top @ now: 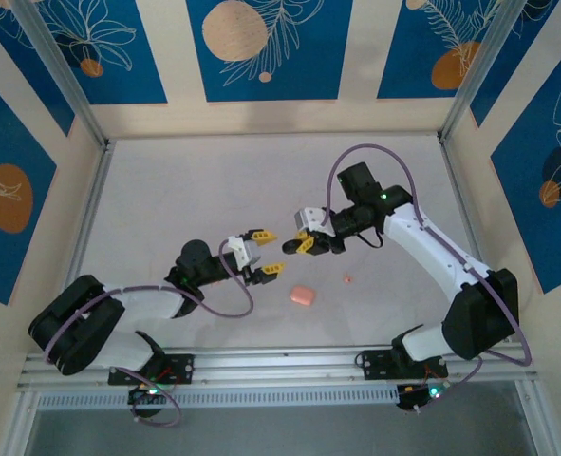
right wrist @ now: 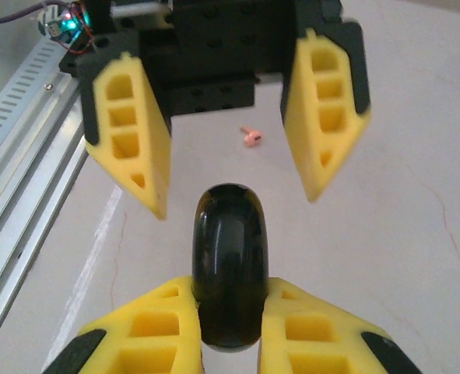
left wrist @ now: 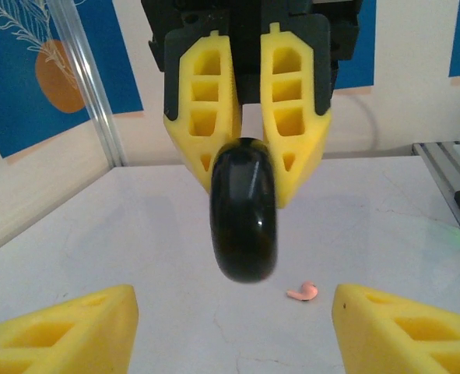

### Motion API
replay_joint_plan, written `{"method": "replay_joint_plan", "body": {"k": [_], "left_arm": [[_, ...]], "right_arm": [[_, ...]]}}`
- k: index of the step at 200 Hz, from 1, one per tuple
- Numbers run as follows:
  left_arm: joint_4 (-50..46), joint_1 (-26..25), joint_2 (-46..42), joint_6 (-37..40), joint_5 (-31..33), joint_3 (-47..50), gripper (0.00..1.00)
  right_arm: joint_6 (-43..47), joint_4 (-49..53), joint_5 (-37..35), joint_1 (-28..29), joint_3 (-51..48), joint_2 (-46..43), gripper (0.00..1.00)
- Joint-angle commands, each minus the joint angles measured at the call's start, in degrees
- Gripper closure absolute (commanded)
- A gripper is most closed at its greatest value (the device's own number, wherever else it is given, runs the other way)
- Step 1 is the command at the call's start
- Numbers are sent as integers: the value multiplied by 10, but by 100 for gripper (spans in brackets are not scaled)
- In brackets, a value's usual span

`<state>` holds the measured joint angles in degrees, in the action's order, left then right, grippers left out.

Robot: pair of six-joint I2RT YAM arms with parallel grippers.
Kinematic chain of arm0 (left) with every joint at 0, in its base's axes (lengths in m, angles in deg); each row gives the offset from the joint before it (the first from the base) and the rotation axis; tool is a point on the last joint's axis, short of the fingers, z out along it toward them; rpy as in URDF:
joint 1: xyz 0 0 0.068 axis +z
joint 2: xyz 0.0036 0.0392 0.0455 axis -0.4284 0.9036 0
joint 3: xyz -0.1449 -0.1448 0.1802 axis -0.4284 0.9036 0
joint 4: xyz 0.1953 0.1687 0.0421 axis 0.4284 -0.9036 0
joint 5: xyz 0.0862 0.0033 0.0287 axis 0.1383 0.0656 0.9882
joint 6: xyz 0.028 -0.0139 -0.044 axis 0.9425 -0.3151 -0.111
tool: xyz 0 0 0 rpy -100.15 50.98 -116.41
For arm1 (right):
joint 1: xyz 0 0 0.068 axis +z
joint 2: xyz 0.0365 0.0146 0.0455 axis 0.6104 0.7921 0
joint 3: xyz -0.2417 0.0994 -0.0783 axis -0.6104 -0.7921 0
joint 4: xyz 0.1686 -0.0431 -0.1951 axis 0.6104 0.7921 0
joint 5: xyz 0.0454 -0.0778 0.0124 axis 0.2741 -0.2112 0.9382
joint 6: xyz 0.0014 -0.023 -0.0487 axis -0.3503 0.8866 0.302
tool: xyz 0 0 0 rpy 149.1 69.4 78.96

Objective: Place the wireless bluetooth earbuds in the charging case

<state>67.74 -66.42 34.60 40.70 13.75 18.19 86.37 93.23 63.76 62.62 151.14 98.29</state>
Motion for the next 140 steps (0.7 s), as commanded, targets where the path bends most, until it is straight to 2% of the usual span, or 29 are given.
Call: {"method": "replay_joint_plan", "body": {"k": [1,24,67,105,140], "left_arm": [[-22,-4,-19,21,30,6,33],[-59,-4,-28,31,72,4,31],[-170,-4,-45,38,133,-23,30],[-243,-5,-54,34,171,-44,29],[-337,-5,-61,31,199,-76,32]], "right_arm": [[-41,72,-24,-20,33,31,95],[-104,104,-58,-48,63,75,94],[-215,138,-46,-109,130,174,93],[-256,139,-38,-154,162,253,94],[-268,192,-61,-191,217,340,94]]}}
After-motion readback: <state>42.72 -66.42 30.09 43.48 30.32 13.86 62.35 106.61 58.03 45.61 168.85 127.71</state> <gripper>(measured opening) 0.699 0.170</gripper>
